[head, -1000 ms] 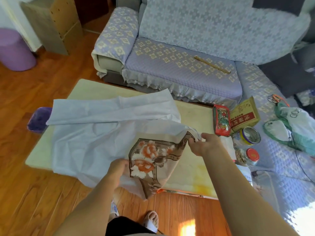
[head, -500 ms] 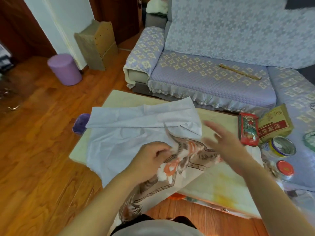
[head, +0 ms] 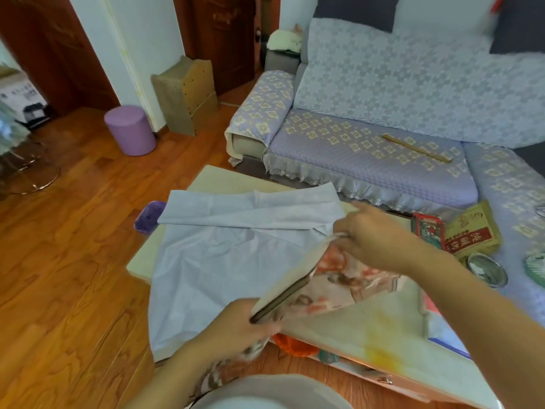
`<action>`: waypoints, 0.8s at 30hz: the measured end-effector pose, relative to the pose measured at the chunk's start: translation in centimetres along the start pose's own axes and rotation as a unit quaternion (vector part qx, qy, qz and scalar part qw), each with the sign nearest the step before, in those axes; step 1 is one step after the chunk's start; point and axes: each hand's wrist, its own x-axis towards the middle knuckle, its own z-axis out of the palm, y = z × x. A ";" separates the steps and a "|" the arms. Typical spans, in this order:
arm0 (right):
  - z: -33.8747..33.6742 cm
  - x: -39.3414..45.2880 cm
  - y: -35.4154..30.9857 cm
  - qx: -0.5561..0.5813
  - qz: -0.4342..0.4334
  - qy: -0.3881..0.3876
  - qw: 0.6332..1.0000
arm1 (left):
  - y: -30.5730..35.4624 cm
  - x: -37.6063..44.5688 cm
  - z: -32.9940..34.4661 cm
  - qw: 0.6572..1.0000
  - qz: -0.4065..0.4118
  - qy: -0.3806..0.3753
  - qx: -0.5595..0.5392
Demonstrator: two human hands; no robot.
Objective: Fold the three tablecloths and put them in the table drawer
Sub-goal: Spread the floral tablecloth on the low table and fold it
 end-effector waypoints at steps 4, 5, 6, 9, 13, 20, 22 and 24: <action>-1.7 1.3 1.2 0.002 0.075 0.089 0.993 | -6.9 -3.8 -1.8 0.995 -0.096 -0.009 0.017; -2.1 1.6 1.3 0.002 0.088 0.111 0.990 | -8.0 -4.6 -2.3 0.994 -0.101 -0.022 0.027; -2.4 2.0 1.5 0.007 0.101 0.128 0.987 | -8.9 -5.6 -3.0 0.993 -0.107 -0.041 0.032; -2.7 3.3 2.3 0.010 0.123 0.138 0.983 | -9.5 -8.2 -4.8 0.985 -0.144 -0.093 0.017; -1.7 4.6 2.2 0.006 0.123 0.149 0.981 | -11.9 -9.2 -7.6 0.962 -0.241 -0.094 0.083; 0.8 3.8 3.5 -0.016 0.171 0.207 0.963 | -11.7 -10.0 -8.3 0.859 -0.085 0.435 0.257; 2.9 2.4 4.4 -0.016 0.191 0.177 0.965 | -11.5 -9.9 -8.6 0.841 -0.058 0.467 0.266; 4.8 0.4 5.6 -0.006 0.194 0.062 0.979 | -12.6 -10.2 -9.4 0.869 -0.037 0.370 0.326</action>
